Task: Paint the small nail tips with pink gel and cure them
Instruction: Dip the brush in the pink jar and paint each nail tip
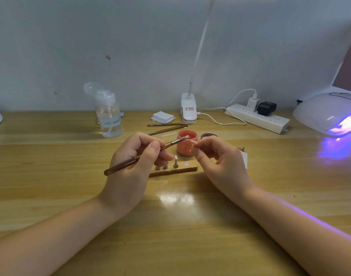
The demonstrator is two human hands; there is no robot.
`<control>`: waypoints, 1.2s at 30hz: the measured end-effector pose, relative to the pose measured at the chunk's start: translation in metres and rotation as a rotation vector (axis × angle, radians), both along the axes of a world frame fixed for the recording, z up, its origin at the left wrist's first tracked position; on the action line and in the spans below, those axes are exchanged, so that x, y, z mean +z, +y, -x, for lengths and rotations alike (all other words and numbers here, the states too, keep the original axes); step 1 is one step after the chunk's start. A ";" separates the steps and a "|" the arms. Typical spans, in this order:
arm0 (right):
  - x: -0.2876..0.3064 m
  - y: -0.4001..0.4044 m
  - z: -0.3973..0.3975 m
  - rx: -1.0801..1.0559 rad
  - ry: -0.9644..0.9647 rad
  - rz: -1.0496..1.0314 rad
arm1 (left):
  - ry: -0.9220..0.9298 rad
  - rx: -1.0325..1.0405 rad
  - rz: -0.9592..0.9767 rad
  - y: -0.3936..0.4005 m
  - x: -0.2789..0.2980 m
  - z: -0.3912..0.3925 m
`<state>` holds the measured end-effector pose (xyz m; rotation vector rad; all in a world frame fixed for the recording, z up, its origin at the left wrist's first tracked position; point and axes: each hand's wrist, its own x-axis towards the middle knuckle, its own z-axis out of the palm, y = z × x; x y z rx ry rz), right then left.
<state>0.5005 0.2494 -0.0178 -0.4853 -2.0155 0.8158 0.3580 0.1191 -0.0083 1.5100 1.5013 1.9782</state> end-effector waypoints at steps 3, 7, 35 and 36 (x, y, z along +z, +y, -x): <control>0.001 -0.001 0.000 -0.004 0.019 -0.004 | 0.024 -0.050 0.003 0.000 0.000 -0.004; 0.000 0.000 0.000 -0.027 0.029 -0.014 | -0.011 0.032 0.037 0.003 -0.003 -0.001; -0.002 0.001 0.002 -0.074 0.046 -0.151 | -0.137 0.011 0.043 0.004 -0.001 -0.003; -0.002 0.001 0.002 -0.073 0.045 -0.140 | -0.133 0.024 0.039 0.003 -0.001 -0.002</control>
